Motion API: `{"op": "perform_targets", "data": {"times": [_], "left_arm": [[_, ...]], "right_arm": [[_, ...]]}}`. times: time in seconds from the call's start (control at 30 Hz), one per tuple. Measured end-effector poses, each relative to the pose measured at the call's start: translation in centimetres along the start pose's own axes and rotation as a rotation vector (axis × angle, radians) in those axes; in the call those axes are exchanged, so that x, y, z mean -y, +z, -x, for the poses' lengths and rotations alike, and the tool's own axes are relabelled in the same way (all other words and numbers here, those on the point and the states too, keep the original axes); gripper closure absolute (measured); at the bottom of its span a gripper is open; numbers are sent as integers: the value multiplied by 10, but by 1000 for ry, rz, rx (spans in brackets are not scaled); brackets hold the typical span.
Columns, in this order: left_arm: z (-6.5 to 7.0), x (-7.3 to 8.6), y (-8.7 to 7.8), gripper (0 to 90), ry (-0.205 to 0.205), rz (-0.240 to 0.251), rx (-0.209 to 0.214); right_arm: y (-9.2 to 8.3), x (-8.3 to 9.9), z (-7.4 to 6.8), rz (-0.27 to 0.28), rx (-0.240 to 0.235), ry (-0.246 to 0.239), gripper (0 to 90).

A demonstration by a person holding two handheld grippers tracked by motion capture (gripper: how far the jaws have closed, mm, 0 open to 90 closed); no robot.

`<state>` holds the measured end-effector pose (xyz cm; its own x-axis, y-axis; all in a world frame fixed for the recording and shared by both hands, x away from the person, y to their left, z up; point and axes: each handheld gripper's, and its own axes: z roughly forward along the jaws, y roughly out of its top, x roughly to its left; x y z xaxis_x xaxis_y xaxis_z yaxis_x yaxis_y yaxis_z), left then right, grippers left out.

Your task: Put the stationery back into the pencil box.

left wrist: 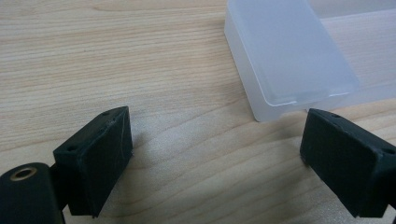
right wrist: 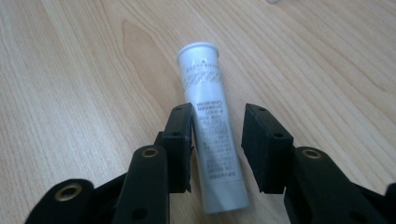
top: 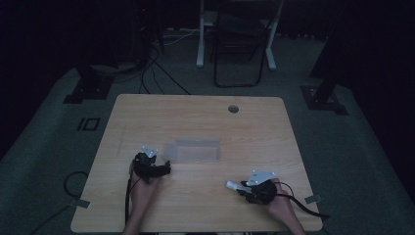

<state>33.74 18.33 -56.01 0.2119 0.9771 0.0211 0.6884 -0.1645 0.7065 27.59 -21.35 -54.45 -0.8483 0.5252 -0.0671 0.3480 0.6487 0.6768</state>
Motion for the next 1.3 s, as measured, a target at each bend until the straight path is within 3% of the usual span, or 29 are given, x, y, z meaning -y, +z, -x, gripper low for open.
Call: {"op": "perform_targets", "data": {"times": [0.5, 0.83, 1.03, 1.3], "left_arm": [[0, 0, 0, 96, 1, -1, 0], [0, 0, 0, 96, 0, 0, 0], [0, 0, 0, 96, 0, 0, 0], [0, 0, 0, 96, 0, 0, 0]], "right_arm": [[6, 1, 1, -34, -5, -6, 685], [7, -1, 5, -48, -36, 26, 702], [9, -2, 4, -38, -16, 39, 710], [7, -2, 3, -43, 17, 16, 710]]}}
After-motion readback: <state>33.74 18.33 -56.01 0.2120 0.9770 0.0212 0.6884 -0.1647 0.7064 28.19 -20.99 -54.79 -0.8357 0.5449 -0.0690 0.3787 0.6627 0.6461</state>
